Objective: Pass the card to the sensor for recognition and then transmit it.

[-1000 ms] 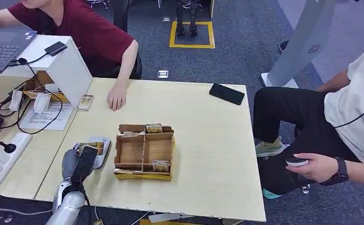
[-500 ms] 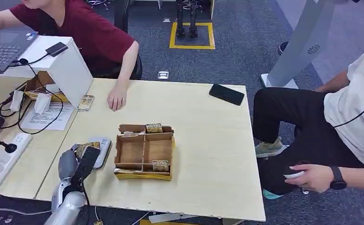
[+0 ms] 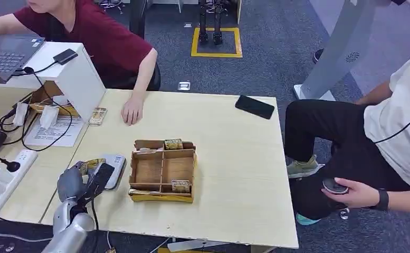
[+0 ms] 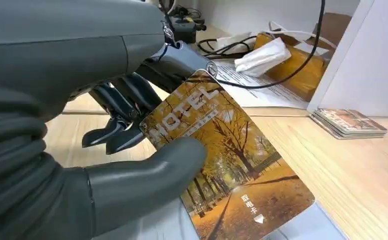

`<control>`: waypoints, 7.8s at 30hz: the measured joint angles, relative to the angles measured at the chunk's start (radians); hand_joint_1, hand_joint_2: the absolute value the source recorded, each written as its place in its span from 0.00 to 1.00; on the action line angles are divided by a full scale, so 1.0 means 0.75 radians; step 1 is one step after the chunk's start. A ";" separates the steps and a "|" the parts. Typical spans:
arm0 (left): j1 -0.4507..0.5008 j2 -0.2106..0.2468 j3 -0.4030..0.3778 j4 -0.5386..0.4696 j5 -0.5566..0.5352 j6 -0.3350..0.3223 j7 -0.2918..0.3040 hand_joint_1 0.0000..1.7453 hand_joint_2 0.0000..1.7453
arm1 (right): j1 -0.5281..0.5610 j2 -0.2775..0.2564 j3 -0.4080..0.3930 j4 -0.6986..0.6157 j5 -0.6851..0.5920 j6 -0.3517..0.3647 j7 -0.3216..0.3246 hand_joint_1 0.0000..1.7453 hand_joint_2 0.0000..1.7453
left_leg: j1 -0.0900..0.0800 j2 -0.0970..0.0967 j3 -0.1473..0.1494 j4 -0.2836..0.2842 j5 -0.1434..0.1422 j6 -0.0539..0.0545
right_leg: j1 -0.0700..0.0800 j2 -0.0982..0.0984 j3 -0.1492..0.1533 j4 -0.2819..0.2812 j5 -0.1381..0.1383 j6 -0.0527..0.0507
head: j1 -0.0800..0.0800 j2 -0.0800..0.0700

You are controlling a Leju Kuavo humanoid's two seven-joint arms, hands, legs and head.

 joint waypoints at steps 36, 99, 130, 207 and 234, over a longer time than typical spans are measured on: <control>0.195 -0.135 0.239 -0.407 1.190 -0.447 -0.747 1.00 1.00 | -0.006 0.000 0.009 -0.006 0.009 0.002 -0.004 0.00 1.00 | 0.000 -0.003 -0.015 0.001 0.003 0.001 | 0.000 -0.002 -0.015 0.000 0.001 0.000 | 0.000 0.000; 0.331 0.145 -0.517 -1.020 0.181 -0.164 -0.824 0.00 1.00 | 0.001 -0.016 0.073 -0.023 0.012 0.031 -0.027 0.00 1.00 | 0.000 0.001 -0.021 0.001 0.003 0.001 | 0.000 0.003 -0.023 0.000 0.002 0.000 | 0.000 0.000; 0.212 0.044 -0.503 -0.783 -0.335 0.097 -0.491 0.00 1.00 | -0.011 -0.019 0.100 -0.023 0.014 0.046 -0.005 0.00 1.00 | 0.000 0.001 -0.021 0.001 0.003 0.001 | 0.000 0.003 -0.023 0.000 0.003 0.000 | 0.000 0.000; 0.134 -0.068 -0.357 -0.611 -0.319 0.112 -0.589 0.00 1.00 | -0.013 -0.019 0.113 -0.023 0.012 0.053 -0.004 0.00 1.00 | 0.000 0.001 -0.021 0.001 0.003 0.001 | 0.000 0.003 -0.023 0.000 0.004 0.000 | 0.000 0.000; 0.124 -0.046 -0.385 -0.633 -0.252 0.112 -0.560 0.00 1.00 | -0.014 -0.019 0.118 -0.023 0.008 0.054 -0.004 0.00 1.00 | 0.000 0.001 -0.021 0.001 0.003 0.001 | 0.000 0.003 -0.023 0.000 0.004 0.000 | 0.000 0.000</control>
